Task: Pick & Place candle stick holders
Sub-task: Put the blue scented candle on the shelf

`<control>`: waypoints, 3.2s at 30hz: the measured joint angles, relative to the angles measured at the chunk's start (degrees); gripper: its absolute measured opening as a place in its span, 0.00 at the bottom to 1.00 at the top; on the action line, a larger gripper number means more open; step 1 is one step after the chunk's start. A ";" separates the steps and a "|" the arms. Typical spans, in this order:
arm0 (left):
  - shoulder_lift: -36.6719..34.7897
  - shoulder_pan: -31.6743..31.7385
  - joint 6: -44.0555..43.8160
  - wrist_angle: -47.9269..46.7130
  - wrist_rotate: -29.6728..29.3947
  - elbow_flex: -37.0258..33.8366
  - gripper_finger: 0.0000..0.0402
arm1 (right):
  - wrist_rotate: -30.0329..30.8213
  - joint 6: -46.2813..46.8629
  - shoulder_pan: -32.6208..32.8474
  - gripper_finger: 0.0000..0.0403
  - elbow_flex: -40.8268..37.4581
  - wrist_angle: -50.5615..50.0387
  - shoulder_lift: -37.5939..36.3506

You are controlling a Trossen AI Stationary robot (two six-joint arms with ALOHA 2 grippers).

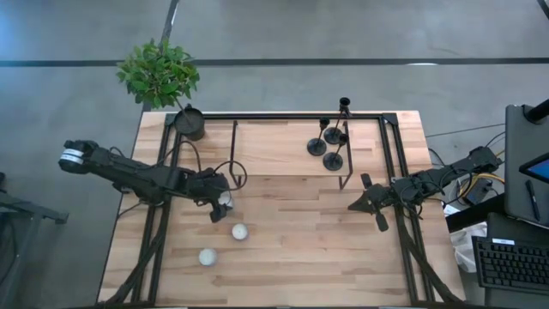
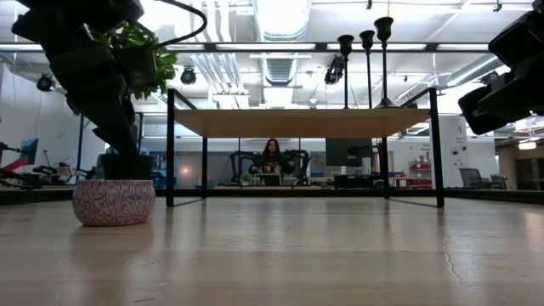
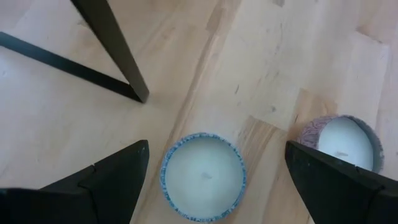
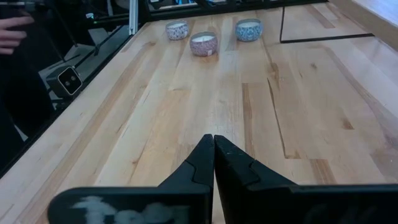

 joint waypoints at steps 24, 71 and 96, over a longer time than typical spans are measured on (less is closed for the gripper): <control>1.22 1.77 2.06 -3.74 6.34 -0.59 0.99 | 0.02 0.00 0.02 0.02 0.00 -0.02 -0.02; 13.68 1.75 5.05 3.89 4.77 -0.61 0.72 | 0.00 0.00 0.01 0.02 0.00 0.00 -0.02; 3.38 1.75 3.36 -3.02 4.58 -0.25 0.71 | 0.00 0.00 0.00 0.02 0.00 0.00 0.00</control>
